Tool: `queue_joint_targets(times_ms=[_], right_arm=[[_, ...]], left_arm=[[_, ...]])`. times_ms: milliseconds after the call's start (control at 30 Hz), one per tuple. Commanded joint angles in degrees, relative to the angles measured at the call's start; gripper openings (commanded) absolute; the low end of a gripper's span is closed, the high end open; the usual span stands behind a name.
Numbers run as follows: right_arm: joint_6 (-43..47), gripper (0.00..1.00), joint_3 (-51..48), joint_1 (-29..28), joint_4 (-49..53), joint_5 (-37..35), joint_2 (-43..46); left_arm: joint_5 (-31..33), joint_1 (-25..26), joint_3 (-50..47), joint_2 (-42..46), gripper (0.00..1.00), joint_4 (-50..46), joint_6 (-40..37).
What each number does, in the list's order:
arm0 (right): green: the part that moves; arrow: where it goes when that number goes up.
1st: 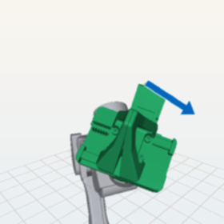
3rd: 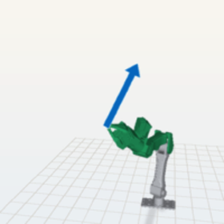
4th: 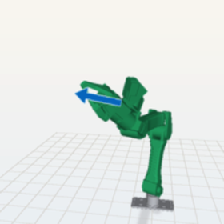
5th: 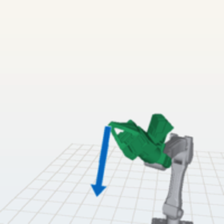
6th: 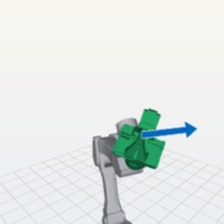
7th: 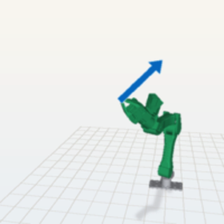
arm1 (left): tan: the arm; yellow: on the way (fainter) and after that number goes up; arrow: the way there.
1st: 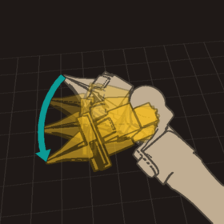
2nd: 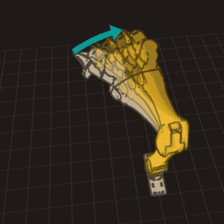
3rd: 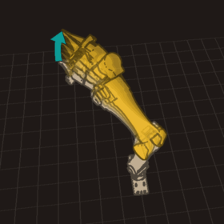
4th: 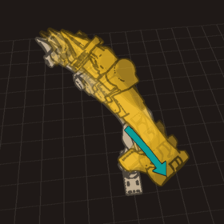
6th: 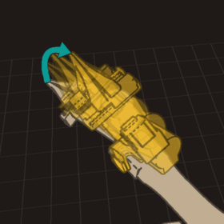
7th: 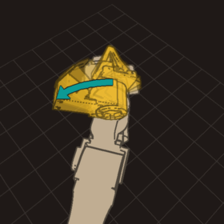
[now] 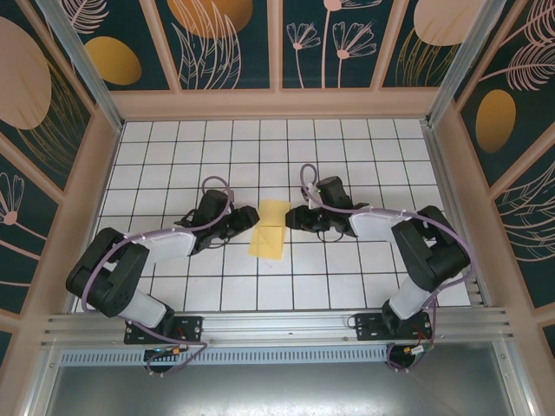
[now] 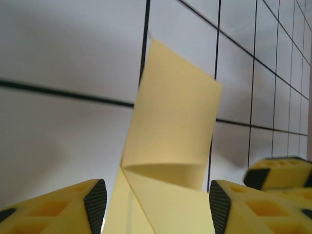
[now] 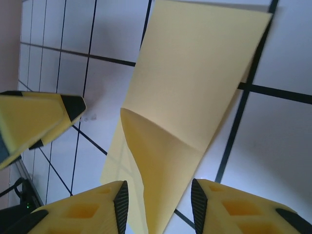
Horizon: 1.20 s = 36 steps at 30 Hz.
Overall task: Fold a paper plane with a square sheet of paper (pick it up from the middle)
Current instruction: Fold the triangle a second time at the center of the table, then turn over the paper at the center of the table.
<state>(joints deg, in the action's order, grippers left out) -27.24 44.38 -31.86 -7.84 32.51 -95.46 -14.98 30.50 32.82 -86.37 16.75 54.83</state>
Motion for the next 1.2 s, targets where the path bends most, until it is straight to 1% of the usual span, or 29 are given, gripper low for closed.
queue_joint_targets(times_ms=[0, 67, 133, 233, 333, 467, 533, 600, 667, 900, 1167], right_arm=[[3.5, 0.42, 2.5, 0.0, -0.9, 6.2, -2.7], [3.6, 0.43, 2.7, 0.0, -2.0, 8.4, -3.7], [3.7, 0.43, 3.4, -0.2, -2.2, 8.9, -4.9], [3.8, 0.4, 4.3, -0.5, -2.3, 10.1, -7.1], [3.3, 0.32, 4.6, -0.8, -3.2, 11.5, -8.6], [2.6, 0.14, 4.1, -0.4, -4.1, 11.0, -8.7], [1.7, 0.1, 2.9, 0.2, -5.4, 10.9, -8.1], [0.8, 0.08, 1.8, 0.2, -6.7, 10.6, -7.5], [0.3, 0.08, 0.9, 2.1, -7.4, 10.7, -7.1], [0.2, 0.07, 0.2, 2.7, -7.8, 11.1, -6.6], [0.3, 0.07, 0.0, 2.9, -7.6, 11.2, -6.5]], left_arm=[[-1.3, 1.4, -2.4, 1.7, 0.62, 6.2, 5.7], [-1.8, 2.0, -3.4, 1.7, 0.62, 8.2, 7.0], [-2.2, 2.3, -3.9, 1.4, 0.61, 9.2, 7.7], [-2.5, 2.7, -3.9, 0.5, 0.59, 10.0, 8.2], [-3.1, 3.0, -4.2, -0.3, 0.55, 11.3, 8.8], [-3.6, 3.2, -4.3, -1.2, 0.51, 11.8, 9.0], [-3.6, 3.2, -4.5, -1.6, 0.51, 11.9, 9.0], [-3.8, 3.2, -4.5, -2.0, 0.51, 12.1, 9.0], [-4.5, 3.2, -4.5, -2.6, 0.51, 12.6, 8.9], [-7.1, 3.1, -3.3, -5.0, 0.49, 15.2, 8.5], [-8.9, 3.3, -0.8, -8.2, 0.42, 16.3, 6.9]])
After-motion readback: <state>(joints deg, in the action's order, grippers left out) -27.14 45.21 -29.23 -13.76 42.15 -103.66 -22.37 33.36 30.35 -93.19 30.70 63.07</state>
